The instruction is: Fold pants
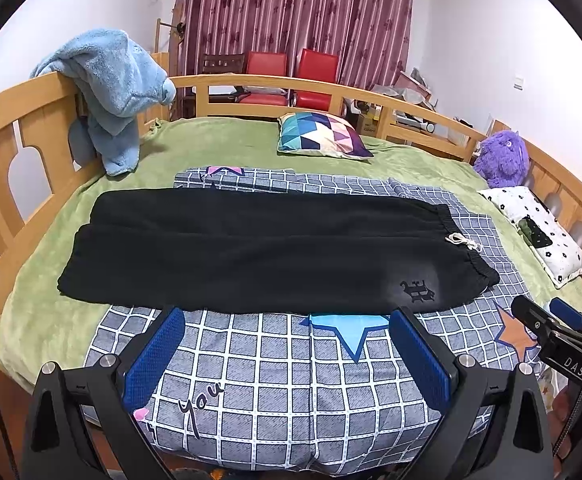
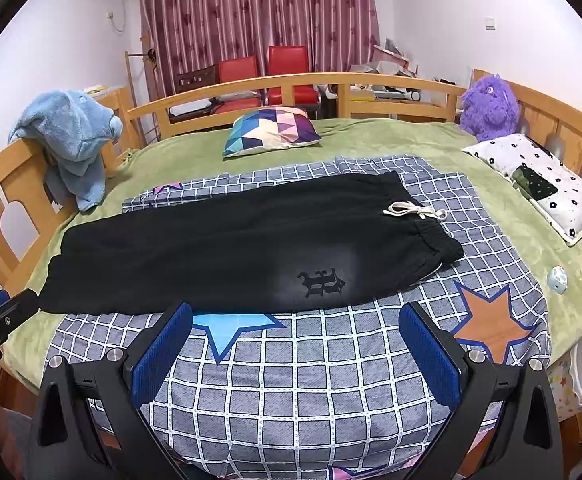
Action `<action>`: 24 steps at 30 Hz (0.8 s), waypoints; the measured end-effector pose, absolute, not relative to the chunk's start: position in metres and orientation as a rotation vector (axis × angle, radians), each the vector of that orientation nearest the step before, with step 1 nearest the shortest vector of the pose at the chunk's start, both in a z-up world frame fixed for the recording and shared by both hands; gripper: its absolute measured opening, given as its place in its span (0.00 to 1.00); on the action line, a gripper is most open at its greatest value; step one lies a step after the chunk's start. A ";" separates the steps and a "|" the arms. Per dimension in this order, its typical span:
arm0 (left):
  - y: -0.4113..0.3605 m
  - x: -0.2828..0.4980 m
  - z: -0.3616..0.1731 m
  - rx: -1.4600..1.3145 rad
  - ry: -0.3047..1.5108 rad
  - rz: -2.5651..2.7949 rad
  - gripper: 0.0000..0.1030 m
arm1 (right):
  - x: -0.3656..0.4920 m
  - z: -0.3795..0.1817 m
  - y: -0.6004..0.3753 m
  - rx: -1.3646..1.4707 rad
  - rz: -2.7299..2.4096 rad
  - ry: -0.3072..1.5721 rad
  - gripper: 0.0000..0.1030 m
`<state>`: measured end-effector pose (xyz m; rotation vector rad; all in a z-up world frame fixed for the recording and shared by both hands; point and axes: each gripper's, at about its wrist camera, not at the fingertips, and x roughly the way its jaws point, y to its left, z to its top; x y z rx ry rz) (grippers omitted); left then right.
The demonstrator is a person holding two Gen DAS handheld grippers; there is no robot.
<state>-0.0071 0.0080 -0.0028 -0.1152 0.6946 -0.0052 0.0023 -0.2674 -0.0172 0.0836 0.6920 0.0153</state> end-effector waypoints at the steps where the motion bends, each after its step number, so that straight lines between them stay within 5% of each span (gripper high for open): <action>1: 0.008 -0.007 -0.003 -0.116 0.696 -0.005 1.00 | 0.003 -0.017 -0.268 0.084 0.015 0.692 0.99; 24: 0.008 -0.006 -0.004 -0.124 0.710 -0.023 1.00 | 0.005 -0.019 -0.268 0.090 0.009 0.681 0.98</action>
